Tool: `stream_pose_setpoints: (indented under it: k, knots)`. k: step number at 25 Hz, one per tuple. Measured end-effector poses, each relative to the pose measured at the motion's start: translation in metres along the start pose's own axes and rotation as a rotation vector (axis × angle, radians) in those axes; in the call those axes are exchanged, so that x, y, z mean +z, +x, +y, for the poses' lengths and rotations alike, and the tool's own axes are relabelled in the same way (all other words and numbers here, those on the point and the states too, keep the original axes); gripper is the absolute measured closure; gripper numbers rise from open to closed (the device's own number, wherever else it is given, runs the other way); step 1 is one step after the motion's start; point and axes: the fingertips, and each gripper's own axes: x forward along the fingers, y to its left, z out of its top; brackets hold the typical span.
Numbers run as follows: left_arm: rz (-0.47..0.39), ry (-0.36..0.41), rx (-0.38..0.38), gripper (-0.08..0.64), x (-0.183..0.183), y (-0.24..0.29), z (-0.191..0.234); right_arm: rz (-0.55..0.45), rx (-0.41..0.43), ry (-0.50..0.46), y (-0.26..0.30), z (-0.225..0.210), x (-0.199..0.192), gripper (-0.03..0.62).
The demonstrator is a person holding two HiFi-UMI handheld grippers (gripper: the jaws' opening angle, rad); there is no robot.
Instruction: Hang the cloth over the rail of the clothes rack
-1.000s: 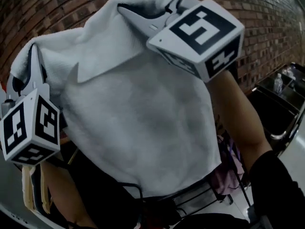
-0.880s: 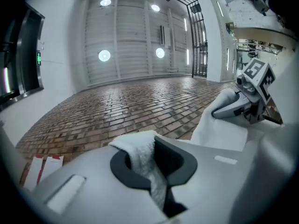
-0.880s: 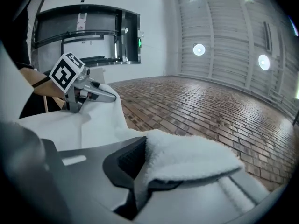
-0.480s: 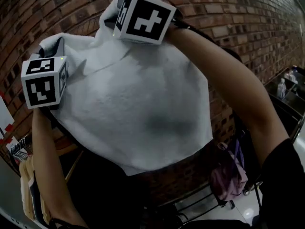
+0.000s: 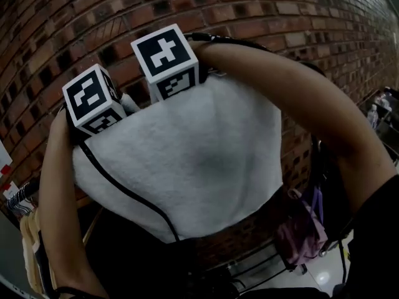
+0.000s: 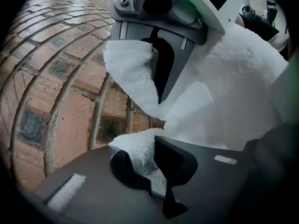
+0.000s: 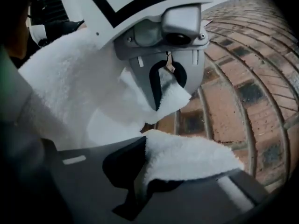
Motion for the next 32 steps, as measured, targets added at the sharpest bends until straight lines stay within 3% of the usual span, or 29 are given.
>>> stream_pose_setpoints:
  k: [3,4,6,9,11,14,16,19,22,25,29,32]
  knots:
    - [0.004,0.016,0.014,0.517,0.0,0.0,0.002,0.002,0.018,0.021,0.004,0.0,-0.005,0.567]
    - [0.002,0.024,0.037,0.476,0.0,-0.002,0.005,0.002,0.025,0.024,0.005,0.0,-0.005,0.55]
    - [-0.006,0.028,0.059,0.413,-0.004,-0.006,0.009,-0.019,0.07,0.034,0.006,0.007,-0.002,0.467]
    - [-0.07,-0.028,-0.025,0.298,-0.002,-0.01,0.0,-0.064,0.183,0.079,0.004,0.024,0.001,0.357]
    - [-0.076,-0.11,-0.106,0.274,-0.007,-0.011,-0.008,-0.067,0.259,0.122,0.003,0.034,-0.002,0.345]
    - [0.072,-0.239,-0.161,0.2,-0.044,-0.004,-0.012,-0.057,0.312,0.178,0.001,0.039,-0.013,0.348]
    - [0.154,-0.268,-0.163,0.189,-0.065,0.003,-0.013,-0.131,0.325,0.211,-0.01,0.036,-0.012,0.35]
    - [0.153,-0.261,-0.169,0.189,-0.065,0.005,-0.018,-0.268,0.296,0.276,-0.034,0.023,-0.008,0.374]
    - [0.081,-0.232,-0.137,0.189,-0.05,0.0,-0.014,-0.212,0.208,0.258,-0.039,0.014,-0.02,0.387]
    - [0.008,-0.163,-0.038,0.19,-0.033,-0.008,0.003,-0.168,0.16,0.221,-0.037,0.014,-0.019,0.387]
    - [0.005,-0.096,0.081,0.19,-0.024,-0.014,0.017,-0.096,0.099,0.163,-0.035,0.011,-0.016,0.387]
    - [-0.001,-0.045,0.159,0.195,-0.016,-0.02,0.023,-0.039,0.004,0.102,-0.04,0.004,-0.015,0.387]
